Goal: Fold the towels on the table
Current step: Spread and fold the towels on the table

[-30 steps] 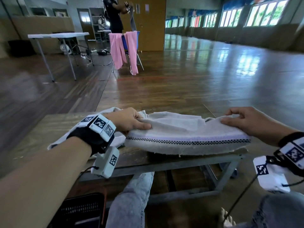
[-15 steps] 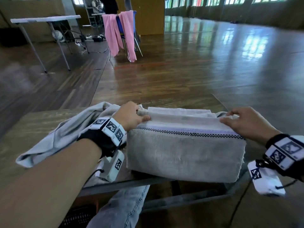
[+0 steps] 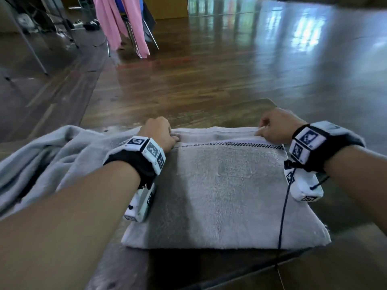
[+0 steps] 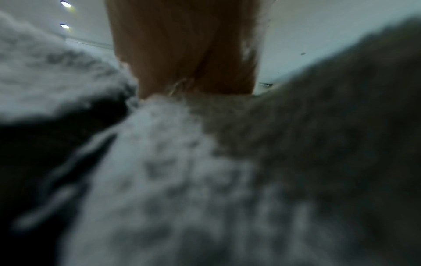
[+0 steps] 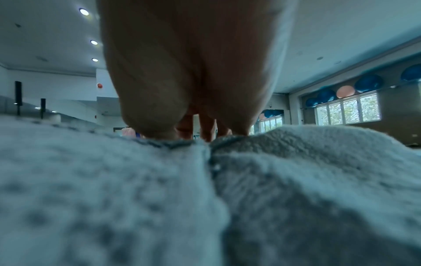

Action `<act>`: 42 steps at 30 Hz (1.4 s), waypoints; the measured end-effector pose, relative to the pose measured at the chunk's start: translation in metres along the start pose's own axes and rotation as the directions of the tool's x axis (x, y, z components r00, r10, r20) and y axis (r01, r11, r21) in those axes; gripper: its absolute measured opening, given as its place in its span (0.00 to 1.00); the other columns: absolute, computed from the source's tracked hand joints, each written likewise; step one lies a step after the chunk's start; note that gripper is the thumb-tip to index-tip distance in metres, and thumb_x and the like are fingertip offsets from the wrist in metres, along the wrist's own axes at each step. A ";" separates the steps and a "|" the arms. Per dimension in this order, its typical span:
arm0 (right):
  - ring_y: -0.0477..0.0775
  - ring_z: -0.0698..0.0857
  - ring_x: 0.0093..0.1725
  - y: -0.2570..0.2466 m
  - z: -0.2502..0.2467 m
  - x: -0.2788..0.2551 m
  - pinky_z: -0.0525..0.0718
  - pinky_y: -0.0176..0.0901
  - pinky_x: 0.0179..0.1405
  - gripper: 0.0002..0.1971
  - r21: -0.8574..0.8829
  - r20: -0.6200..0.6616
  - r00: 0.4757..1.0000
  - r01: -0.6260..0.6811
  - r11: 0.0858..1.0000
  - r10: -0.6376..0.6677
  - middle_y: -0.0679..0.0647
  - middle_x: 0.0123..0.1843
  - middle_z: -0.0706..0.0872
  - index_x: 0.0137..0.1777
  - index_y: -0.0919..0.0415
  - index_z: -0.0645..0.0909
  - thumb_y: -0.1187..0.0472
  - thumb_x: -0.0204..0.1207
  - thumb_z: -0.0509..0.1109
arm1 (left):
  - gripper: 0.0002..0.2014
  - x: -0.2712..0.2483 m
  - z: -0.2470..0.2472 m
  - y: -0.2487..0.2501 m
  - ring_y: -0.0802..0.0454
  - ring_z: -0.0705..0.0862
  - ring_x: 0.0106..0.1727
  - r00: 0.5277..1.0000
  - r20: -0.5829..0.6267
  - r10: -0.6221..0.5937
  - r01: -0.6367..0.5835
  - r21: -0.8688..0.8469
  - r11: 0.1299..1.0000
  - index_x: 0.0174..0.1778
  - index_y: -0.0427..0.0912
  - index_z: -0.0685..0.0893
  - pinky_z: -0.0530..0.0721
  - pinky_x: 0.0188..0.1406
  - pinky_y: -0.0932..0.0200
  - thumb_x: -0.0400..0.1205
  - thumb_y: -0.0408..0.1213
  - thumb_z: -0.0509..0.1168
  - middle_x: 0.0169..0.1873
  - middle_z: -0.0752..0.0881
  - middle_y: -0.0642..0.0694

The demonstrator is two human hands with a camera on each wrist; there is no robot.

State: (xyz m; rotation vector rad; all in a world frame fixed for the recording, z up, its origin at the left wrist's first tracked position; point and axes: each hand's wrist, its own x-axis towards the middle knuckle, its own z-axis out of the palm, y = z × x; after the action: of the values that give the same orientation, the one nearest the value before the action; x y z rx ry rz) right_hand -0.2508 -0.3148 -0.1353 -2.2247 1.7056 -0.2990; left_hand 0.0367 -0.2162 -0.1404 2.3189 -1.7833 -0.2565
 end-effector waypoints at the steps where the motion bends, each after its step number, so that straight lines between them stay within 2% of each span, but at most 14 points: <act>1: 0.58 0.84 0.45 0.000 0.003 0.001 0.75 0.42 0.45 0.15 0.002 -0.019 1.000 -0.002 1.000 0.002 0.56 0.40 0.88 0.28 0.54 0.83 0.57 0.74 0.81 | 0.20 0.000 0.001 -0.001 0.45 0.81 0.31 1.000 -0.021 0.008 -0.008 -0.009 1.000 0.24 0.37 0.82 0.75 0.31 0.55 0.78 0.45 0.74 0.26 0.84 0.42; 5: 0.55 0.85 0.42 -0.007 -0.008 -0.006 0.74 0.42 0.43 0.13 0.020 -0.069 0.996 0.049 0.999 -0.048 0.55 0.36 0.87 0.30 0.58 0.84 0.59 0.74 0.81 | 0.11 -0.011 -0.014 -0.001 0.47 0.85 0.33 0.994 -0.094 0.052 -0.057 -0.054 0.997 0.28 0.39 0.90 0.75 0.30 0.58 0.74 0.39 0.78 0.25 0.85 0.45; 9: 0.58 0.84 0.47 -0.024 -0.036 -0.031 0.76 0.44 0.45 0.10 0.103 -0.230 0.968 0.128 0.986 -0.101 0.55 0.39 0.87 0.34 0.58 0.84 0.59 0.75 0.78 | 0.05 -0.038 -0.041 -0.003 0.50 0.83 0.37 0.949 -0.315 0.005 -0.085 -0.240 0.967 0.37 0.40 0.93 0.74 0.33 0.61 0.73 0.38 0.77 0.31 0.88 0.45; 13: 0.45 0.83 0.33 -0.043 -0.065 -0.082 0.77 0.38 0.32 0.11 0.258 -0.410 0.900 0.271 0.927 -0.149 0.46 0.32 0.86 0.32 0.53 0.83 0.57 0.71 0.83 | 0.06 -0.085 -0.073 -0.008 0.57 0.80 0.32 0.925 -0.378 0.044 -0.185 -0.345 0.920 0.36 0.38 0.93 0.75 0.30 0.63 0.74 0.38 0.76 0.30 0.89 0.43; 15: 0.42 0.85 0.34 -0.048 -0.069 -0.116 0.78 0.37 0.32 0.11 0.323 -0.398 0.904 0.295 0.899 -0.154 0.43 0.32 0.87 0.33 0.50 0.84 0.58 0.68 0.85 | 0.07 -0.113 -0.087 -0.015 0.59 0.80 0.31 0.962 -0.262 0.075 -0.168 -0.356 0.919 0.37 0.37 0.93 0.77 0.33 0.58 0.74 0.37 0.77 0.31 0.91 0.43; 17: 0.48 0.88 0.38 -0.051 -0.064 -0.149 0.83 0.41 0.39 0.11 0.343 -0.345 0.922 0.297 0.891 -0.175 0.44 0.33 0.88 0.33 0.50 0.85 0.60 0.65 0.86 | 0.08 -0.140 -0.099 -0.021 0.67 0.78 0.26 0.995 0.010 0.100 -0.095 -0.242 0.966 0.35 0.41 0.92 0.74 0.32 0.62 0.74 0.42 0.78 0.26 0.86 0.54; 19: 0.48 0.88 0.36 -0.050 -0.054 -0.179 0.83 0.36 0.38 0.12 0.333 -0.304 0.927 0.318 0.888 -0.217 0.45 0.30 0.88 0.32 0.50 0.86 0.62 0.64 0.87 | 0.06 -0.161 -0.105 -0.018 0.66 0.81 0.30 0.969 0.238 0.069 -0.071 0.000 0.997 0.37 0.49 0.92 0.77 0.33 0.65 0.73 0.47 0.78 0.25 0.83 0.61; 20: 0.46 0.87 0.35 -0.050 -0.049 -0.192 0.80 0.30 0.35 0.12 0.334 -0.287 0.925 0.338 0.880 -0.247 0.44 0.30 0.88 0.31 0.49 0.86 0.62 0.64 0.86 | 0.06 -0.170 -0.107 -0.014 0.61 0.83 0.37 0.967 0.243 0.069 -0.086 0.059 0.995 0.40 0.49 0.93 0.77 0.36 0.66 0.74 0.46 0.77 0.29 0.83 0.62; 23: 0.48 0.88 0.38 -0.050 -0.039 -0.217 0.87 0.43 0.43 0.12 0.372 -0.247 0.913 0.397 0.839 -0.323 0.39 0.35 0.88 0.32 0.48 0.85 0.64 0.67 0.84 | 0.07 -0.191 -0.111 0.010 0.56 0.83 0.44 0.990 0.000 0.141 -0.141 -0.090 0.986 0.47 0.47 0.92 0.74 0.37 0.70 0.78 0.44 0.73 0.37 0.85 0.59; 25: 0.45 0.87 0.40 -0.050 -0.038 -0.229 0.88 0.52 0.48 0.12 0.380 -0.276 0.890 0.447 0.810 -0.362 0.38 0.37 0.88 0.34 0.48 0.85 0.65 0.69 0.83 | 0.07 -0.202 -0.113 0.035 0.58 0.84 0.45 0.959 -0.124 0.255 -0.278 -0.238 0.931 0.50 0.49 0.90 0.78 0.42 0.71 0.78 0.44 0.73 0.44 0.89 0.56; 28: 0.45 0.87 0.42 -0.047 -0.039 -0.246 0.90 0.50 0.49 0.13 0.443 -0.338 0.854 0.516 0.733 -0.397 0.39 0.40 0.87 0.39 0.48 0.84 0.67 0.70 0.82 | 0.11 -0.217 -0.106 0.074 0.55 0.85 0.49 0.918 -0.083 0.388 -0.394 -0.303 0.867 0.56 0.49 0.89 0.82 0.53 0.60 0.79 0.46 0.72 0.51 0.89 0.54; 32: 0.49 0.90 0.46 -0.042 -0.039 -0.263 0.91 0.51 0.48 0.13 0.465 -0.409 0.813 0.576 0.672 -0.414 0.46 0.43 0.88 0.41 0.50 0.86 0.70 0.70 0.82 | 0.11 -0.229 -0.089 0.106 0.56 0.88 0.44 0.894 -0.033 0.448 -0.426 -0.379 0.822 0.51 0.46 0.91 0.85 0.47 0.60 0.81 0.49 0.71 0.44 0.92 0.53; 39: 0.49 0.90 0.48 -0.035 -0.046 -0.267 0.92 0.43 0.50 0.10 0.520 -0.467 0.802 0.590 0.617 -0.373 0.48 0.46 0.86 0.41 0.55 0.86 0.67 0.68 0.84 | 0.06 -0.229 -0.072 0.121 0.63 0.79 0.29 0.925 -0.236 0.298 -0.376 -0.453 0.808 0.42 0.45 0.92 0.76 0.35 0.65 0.76 0.44 0.76 0.33 0.89 0.50; 42: 0.47 0.88 0.49 -0.031 -0.050 -0.264 0.89 0.40 0.51 0.11 0.435 -0.528 0.777 0.595 0.676 -0.343 0.46 0.48 0.85 0.41 0.51 0.88 0.65 0.67 0.86 | 0.11 -0.227 -0.070 0.122 0.63 0.80 0.29 0.933 -0.288 0.217 -0.336 -0.479 0.811 0.42 0.49 0.90 0.76 0.32 0.65 0.74 0.52 0.77 0.33 0.90 0.51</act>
State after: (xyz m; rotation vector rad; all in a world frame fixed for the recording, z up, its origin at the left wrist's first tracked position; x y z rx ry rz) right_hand -0.3105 -0.0589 -0.0694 -2.1500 0.9058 -1.3154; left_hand -0.1166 -0.0231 -0.0380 1.6176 -1.6560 -0.3657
